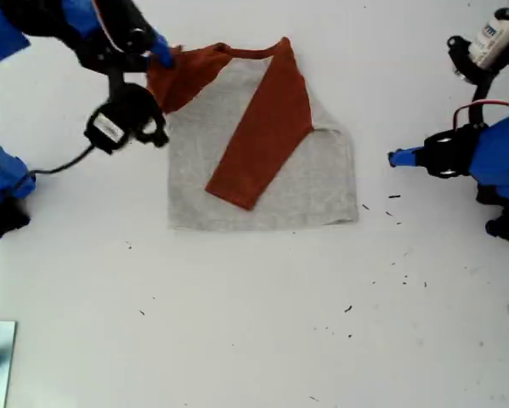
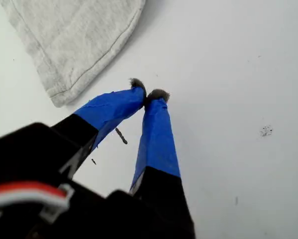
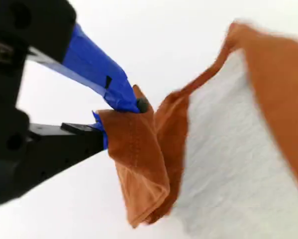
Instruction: Fold t shirt
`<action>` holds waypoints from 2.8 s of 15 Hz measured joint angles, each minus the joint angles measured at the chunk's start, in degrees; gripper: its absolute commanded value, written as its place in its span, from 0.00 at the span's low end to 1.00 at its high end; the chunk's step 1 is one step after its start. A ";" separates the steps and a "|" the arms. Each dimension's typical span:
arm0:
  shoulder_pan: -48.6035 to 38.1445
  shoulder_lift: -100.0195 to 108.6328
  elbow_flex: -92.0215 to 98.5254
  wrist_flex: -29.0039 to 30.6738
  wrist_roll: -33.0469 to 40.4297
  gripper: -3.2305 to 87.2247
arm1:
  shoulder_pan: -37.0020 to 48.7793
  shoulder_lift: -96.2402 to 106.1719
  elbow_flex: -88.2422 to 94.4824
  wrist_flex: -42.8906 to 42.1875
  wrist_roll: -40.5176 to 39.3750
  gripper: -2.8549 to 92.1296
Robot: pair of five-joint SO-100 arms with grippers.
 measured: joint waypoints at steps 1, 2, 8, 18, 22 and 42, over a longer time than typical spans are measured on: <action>6.59 -9.84 -14.15 0.70 5.01 0.35 | 0.00 0.00 0.00 0.00 0.00 0.07; 12.48 -20.30 -29.88 0.79 12.74 0.20 | 0.00 0.00 0.00 0.00 0.00 0.07; 15.47 -13.54 -28.65 6.42 20.13 0.12 | 0.18 0.00 0.00 0.00 0.00 0.07; 5.80 71.37 82.27 -10.20 0.62 0.03 | 0.44 -0.09 0.00 1.05 2.81 0.06; 15.38 50.19 58.10 -4.22 -2.02 0.13 | -1.32 -17.31 -12.13 2.81 8.96 0.19; 31.29 -17.58 20.65 -15.91 -1.41 0.03 | -19.07 -96.77 -54.40 -13.97 17.31 0.06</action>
